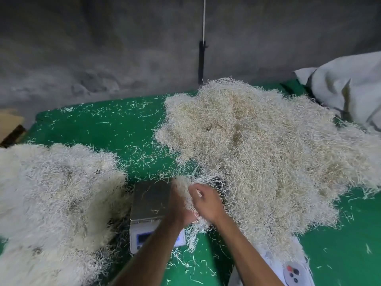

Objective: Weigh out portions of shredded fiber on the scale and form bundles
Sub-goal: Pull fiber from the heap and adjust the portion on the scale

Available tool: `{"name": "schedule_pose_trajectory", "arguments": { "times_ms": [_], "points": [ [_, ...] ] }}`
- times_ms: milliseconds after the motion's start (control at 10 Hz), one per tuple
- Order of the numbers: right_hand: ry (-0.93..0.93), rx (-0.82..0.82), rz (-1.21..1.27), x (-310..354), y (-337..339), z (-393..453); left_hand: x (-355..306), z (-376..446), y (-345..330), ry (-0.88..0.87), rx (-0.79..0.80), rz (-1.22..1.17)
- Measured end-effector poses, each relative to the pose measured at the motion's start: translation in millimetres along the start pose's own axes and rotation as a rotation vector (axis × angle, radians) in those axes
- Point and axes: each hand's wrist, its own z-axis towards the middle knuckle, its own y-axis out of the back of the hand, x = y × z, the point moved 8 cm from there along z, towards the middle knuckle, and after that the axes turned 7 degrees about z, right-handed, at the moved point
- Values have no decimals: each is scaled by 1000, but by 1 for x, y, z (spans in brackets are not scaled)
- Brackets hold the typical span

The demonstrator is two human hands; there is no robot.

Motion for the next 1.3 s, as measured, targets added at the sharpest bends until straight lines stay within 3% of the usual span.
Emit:
{"name": "schedule_pose_trajectory", "arguments": {
  "times_ms": [100,200,300,400,500,600,700,800,900,1000,1100,1200,1300],
  "points": [
    [-103,-136,200,-30,6,-3,2,13,40,20,-281,180],
    [-487,-372,459,-72,23,5,1,17,59,37,-362,90],
    [-735,-402,660,-84,28,25,1,15,56,32,-245,217],
    [-542,-338,222,-55,38,47,-9,11,46,-151,-120,464],
    [-206,-27,-19,-18,-13,44,-32,20,31,-218,-41,262],
    [-221,201,40,-26,-30,9,-37,38,22,-98,-31,359],
    [-367,172,313,-49,-12,-7,-26,45,35,-84,-104,379],
    [-664,-145,819,-76,-4,2,-11,42,57,-25,-253,350],
    [-782,-229,735,-77,2,18,9,33,64,-30,-221,357],
    [-741,-332,814,-62,9,29,18,13,66,20,-215,480],
    [-478,-85,310,-21,-2,29,8,10,53,-5,-13,43],
    [-213,136,-108,6,-33,11,-20,4,25,-26,199,-171],
    [-321,119,23,-8,-26,-4,-22,2,15,20,121,156]
  ]
}}
